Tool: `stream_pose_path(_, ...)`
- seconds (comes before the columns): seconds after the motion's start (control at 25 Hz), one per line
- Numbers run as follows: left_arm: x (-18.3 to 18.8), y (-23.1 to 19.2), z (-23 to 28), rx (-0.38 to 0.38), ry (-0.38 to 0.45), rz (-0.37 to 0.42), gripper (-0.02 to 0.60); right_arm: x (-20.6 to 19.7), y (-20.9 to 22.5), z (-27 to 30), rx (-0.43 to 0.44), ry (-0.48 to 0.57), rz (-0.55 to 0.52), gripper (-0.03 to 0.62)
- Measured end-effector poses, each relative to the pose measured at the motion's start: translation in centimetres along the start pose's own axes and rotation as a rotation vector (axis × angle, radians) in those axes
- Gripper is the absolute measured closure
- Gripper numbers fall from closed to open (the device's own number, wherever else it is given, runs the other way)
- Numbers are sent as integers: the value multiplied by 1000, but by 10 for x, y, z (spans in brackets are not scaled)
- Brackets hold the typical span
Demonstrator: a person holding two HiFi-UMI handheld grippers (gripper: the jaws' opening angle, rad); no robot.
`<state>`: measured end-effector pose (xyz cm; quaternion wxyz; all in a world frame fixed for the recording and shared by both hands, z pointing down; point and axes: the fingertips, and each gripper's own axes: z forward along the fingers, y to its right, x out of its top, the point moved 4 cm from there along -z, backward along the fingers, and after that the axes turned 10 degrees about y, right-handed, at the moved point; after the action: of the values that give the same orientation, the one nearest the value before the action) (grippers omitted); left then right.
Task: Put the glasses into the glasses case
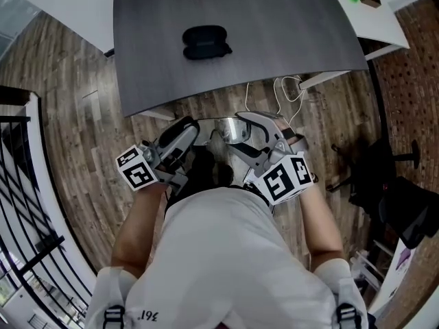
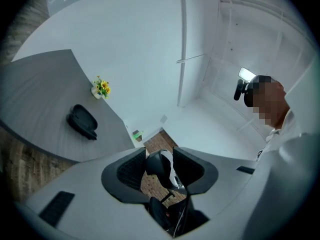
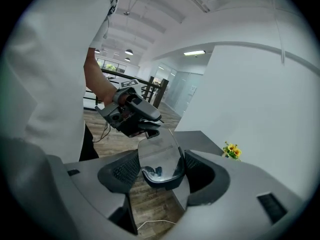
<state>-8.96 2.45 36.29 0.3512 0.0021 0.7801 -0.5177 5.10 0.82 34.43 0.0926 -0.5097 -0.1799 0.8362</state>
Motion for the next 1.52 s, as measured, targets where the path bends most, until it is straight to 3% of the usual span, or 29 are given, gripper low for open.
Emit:
stream_pose_path(0.48,67,-69,31,31,-49,-25,417,-12,64,75,-10,-49,23,315)
stream_pose_path(0.96,81,-117,55,161,11,-25,417,-46,111,106,65,-33,21,315)
stream_pose_path(1.28,86,-160,89,273,18,29,416,-87,148,133,81,-41,12,315)
stream_pose_path(1.52,90,-191,103,323,48,5,416,-111,166,154,105,-49,22,315)
